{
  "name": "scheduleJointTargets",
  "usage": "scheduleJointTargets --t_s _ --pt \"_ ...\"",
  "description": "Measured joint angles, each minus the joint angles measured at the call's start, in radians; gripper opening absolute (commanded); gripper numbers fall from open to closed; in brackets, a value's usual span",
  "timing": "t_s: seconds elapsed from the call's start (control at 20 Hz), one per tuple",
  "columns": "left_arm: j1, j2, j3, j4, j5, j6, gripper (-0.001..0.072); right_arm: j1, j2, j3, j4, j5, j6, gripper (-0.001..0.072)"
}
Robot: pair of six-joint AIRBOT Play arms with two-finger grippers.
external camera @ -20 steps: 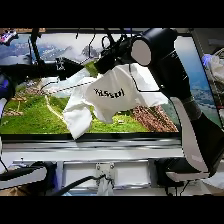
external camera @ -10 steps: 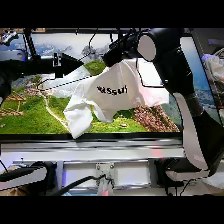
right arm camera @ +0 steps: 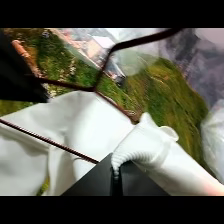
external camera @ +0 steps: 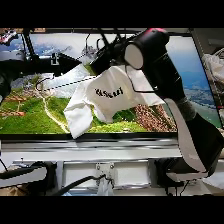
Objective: Fold the clothes and pants, and hang the long-sleeved shirts on hangers.
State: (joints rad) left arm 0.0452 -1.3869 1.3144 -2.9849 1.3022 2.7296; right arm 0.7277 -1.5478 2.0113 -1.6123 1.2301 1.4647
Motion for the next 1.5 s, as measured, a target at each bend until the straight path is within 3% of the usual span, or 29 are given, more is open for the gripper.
scheduleJointTargets --t_s 0.3,0.8,1.5 --pt "0.038 -0.066 0.000 -0.001 0.027 0.001 0.0010 0.106 0.001 0.000 0.005 -0.034 -0.016 0.0029" --pt "0.043 -0.182 0.000 -0.002 0.198 0.034 0.0011 0.138 -0.002 -0.002 -0.002 -0.063 -0.015 0.0029" --pt "0.043 -0.215 0.000 0.000 0.172 0.098 0.0010 0.140 -0.011 -0.030 0.011 -0.071 0.018 0.0029"
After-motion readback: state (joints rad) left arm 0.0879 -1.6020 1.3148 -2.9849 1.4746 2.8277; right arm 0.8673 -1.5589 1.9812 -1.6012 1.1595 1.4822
